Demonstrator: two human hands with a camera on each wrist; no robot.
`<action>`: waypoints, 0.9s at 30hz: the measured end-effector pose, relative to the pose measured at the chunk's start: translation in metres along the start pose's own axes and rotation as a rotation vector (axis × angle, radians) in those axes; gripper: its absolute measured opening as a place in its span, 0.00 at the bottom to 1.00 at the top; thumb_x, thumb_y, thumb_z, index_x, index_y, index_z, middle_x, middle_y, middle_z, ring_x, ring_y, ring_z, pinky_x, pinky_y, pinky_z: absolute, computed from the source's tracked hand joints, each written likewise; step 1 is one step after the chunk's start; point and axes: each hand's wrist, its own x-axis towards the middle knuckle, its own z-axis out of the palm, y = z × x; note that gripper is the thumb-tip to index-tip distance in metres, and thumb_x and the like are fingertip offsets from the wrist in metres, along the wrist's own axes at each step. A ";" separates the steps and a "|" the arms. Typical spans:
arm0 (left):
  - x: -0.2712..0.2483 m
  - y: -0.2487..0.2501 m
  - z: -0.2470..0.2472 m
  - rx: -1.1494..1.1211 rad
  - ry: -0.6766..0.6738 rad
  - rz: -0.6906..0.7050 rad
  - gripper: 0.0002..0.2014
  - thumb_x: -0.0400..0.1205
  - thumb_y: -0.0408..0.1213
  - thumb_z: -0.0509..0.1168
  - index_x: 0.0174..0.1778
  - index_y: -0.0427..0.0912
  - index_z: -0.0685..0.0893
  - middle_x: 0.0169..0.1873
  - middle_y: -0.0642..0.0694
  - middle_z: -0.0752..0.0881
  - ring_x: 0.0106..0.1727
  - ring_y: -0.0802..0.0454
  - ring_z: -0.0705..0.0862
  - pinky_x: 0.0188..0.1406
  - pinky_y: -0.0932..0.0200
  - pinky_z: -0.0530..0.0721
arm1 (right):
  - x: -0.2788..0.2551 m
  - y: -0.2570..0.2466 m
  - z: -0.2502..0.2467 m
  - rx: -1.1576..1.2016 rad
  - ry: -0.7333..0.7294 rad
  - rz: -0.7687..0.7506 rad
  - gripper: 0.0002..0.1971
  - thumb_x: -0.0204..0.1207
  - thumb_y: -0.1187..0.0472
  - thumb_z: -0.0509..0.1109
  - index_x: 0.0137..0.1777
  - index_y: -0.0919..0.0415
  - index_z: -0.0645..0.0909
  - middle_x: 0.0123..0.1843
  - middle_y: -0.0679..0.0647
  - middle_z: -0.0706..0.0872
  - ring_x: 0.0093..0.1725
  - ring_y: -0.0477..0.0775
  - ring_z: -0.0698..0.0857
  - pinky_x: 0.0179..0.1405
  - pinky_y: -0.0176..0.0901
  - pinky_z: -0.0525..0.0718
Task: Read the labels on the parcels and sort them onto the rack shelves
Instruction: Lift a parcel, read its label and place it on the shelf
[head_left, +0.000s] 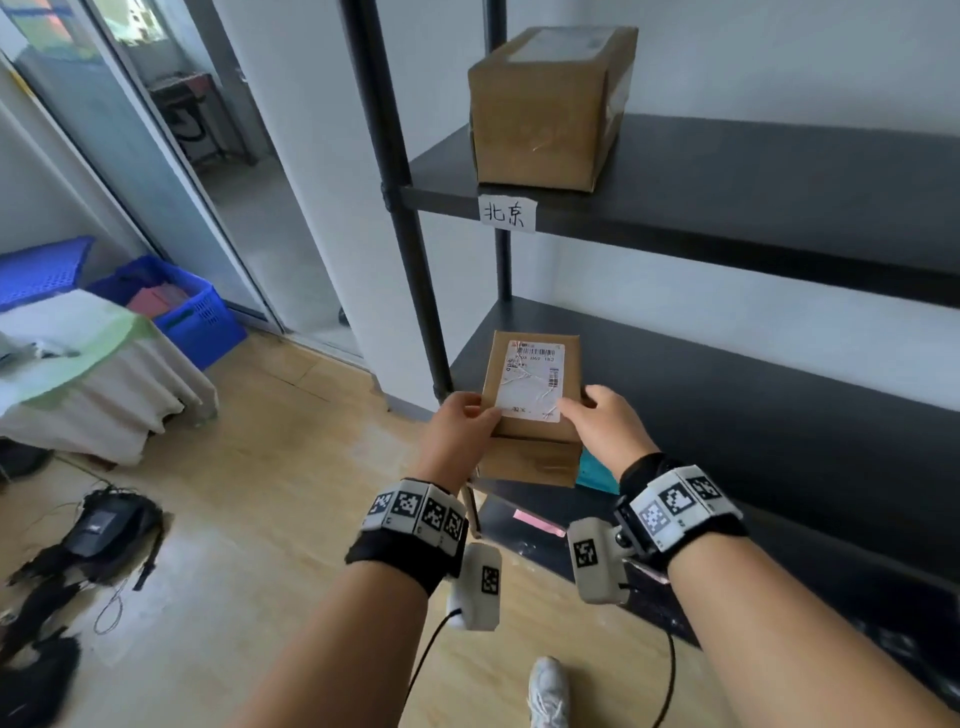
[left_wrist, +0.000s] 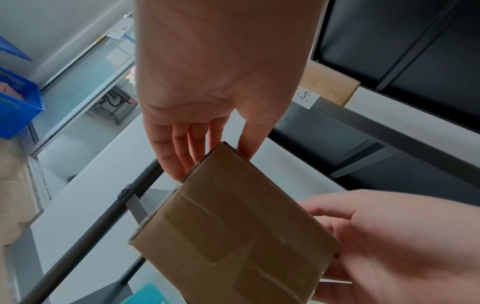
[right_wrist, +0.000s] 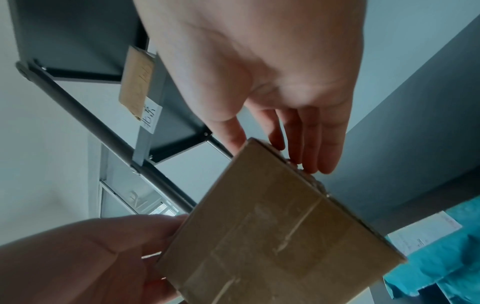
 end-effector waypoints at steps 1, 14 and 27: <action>0.011 0.002 0.002 0.001 -0.008 -0.002 0.18 0.82 0.41 0.67 0.68 0.42 0.82 0.58 0.46 0.89 0.58 0.49 0.87 0.64 0.47 0.85 | 0.010 -0.002 0.000 -0.010 0.000 0.002 0.15 0.80 0.51 0.65 0.59 0.57 0.84 0.55 0.52 0.89 0.54 0.55 0.87 0.57 0.53 0.84; 0.145 0.027 0.025 0.211 -0.051 -0.016 0.23 0.84 0.39 0.61 0.77 0.44 0.77 0.66 0.43 0.86 0.62 0.43 0.86 0.65 0.47 0.83 | 0.141 -0.012 0.012 -0.093 -0.081 0.056 0.17 0.82 0.56 0.63 0.70 0.59 0.78 0.69 0.55 0.85 0.66 0.60 0.83 0.65 0.50 0.80; 0.173 0.027 0.033 0.321 -0.079 0.051 0.21 0.83 0.30 0.60 0.74 0.40 0.78 0.68 0.41 0.84 0.68 0.44 0.81 0.58 0.59 0.74 | 0.171 -0.011 0.016 -0.129 -0.073 0.079 0.25 0.82 0.57 0.65 0.78 0.57 0.71 0.74 0.55 0.81 0.71 0.59 0.80 0.68 0.51 0.77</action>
